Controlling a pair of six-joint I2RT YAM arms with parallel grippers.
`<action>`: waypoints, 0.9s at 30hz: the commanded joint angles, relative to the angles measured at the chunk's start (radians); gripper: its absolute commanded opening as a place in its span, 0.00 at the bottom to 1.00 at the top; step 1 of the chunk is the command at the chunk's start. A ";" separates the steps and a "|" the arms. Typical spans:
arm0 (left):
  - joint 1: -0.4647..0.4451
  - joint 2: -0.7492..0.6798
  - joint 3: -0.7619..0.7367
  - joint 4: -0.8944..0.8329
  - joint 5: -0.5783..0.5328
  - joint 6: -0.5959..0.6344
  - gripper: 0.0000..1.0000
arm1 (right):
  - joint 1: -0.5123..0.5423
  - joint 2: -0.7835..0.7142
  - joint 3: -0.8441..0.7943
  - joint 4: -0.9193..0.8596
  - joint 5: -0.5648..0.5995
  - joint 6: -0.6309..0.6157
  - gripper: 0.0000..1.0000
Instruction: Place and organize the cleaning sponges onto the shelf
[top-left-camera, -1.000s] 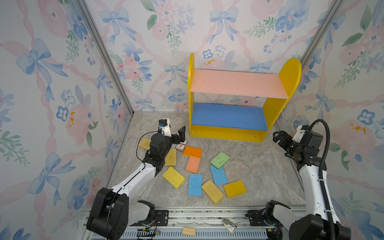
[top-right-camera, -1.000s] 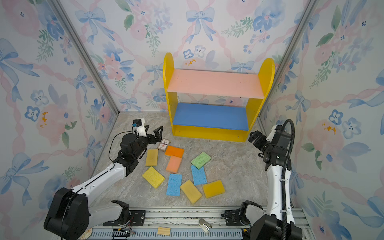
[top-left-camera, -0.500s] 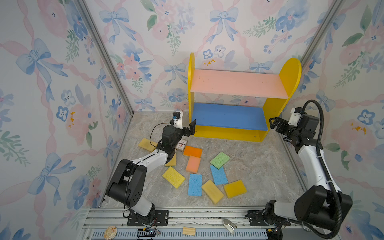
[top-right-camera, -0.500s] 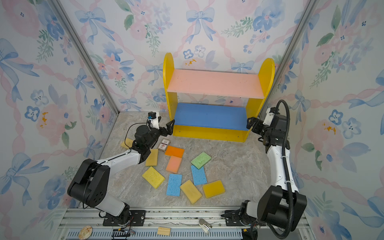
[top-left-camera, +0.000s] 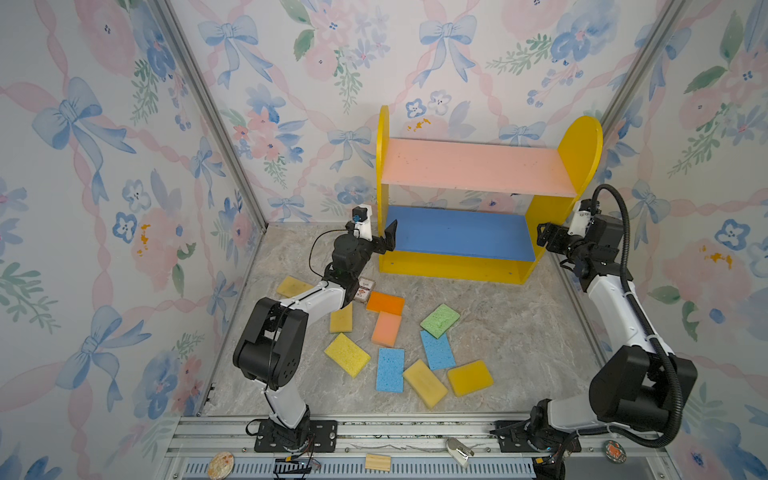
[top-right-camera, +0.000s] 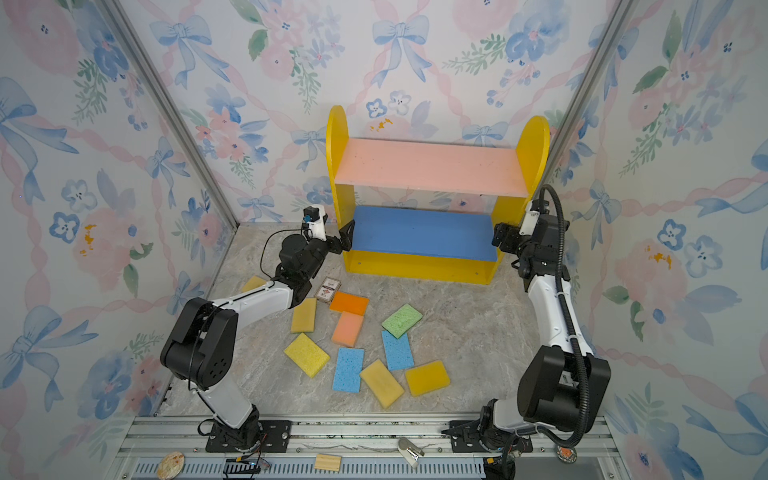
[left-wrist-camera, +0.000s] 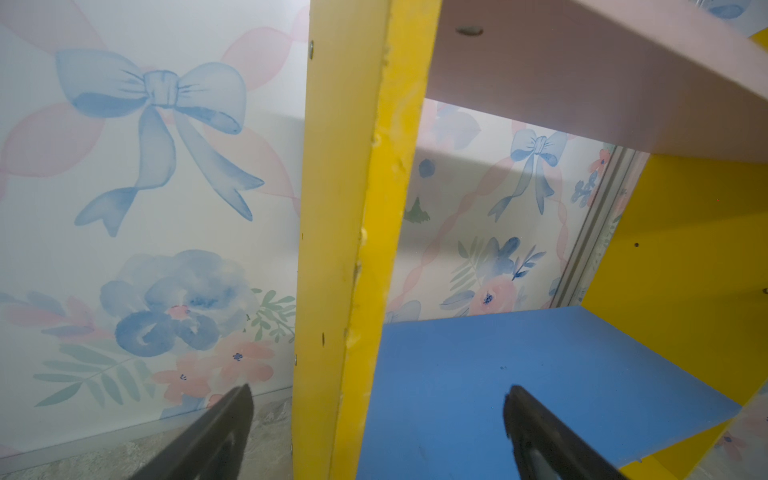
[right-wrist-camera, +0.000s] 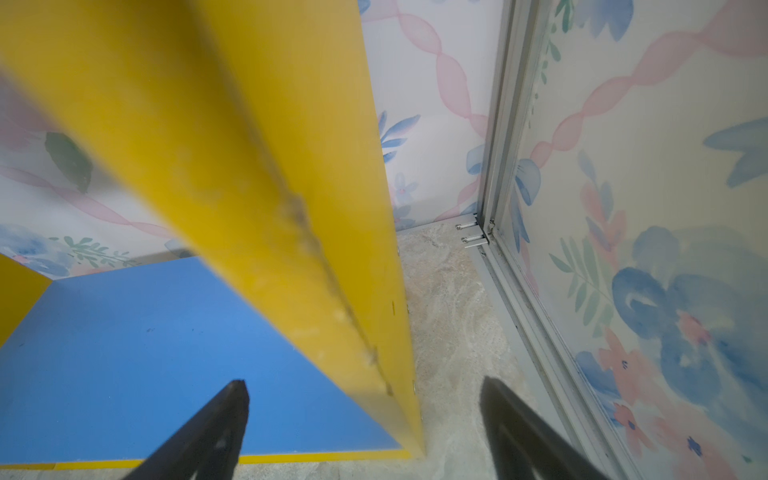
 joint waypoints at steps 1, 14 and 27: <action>-0.001 0.045 0.062 0.017 -0.045 0.015 0.93 | -0.012 0.034 0.036 0.083 -0.018 0.007 0.83; -0.022 0.164 0.263 -0.054 -0.124 0.077 0.54 | -0.029 0.119 0.098 0.120 -0.093 0.034 0.60; -0.041 0.168 0.316 -0.117 -0.120 0.128 0.00 | -0.013 0.105 0.066 0.132 -0.116 0.049 0.21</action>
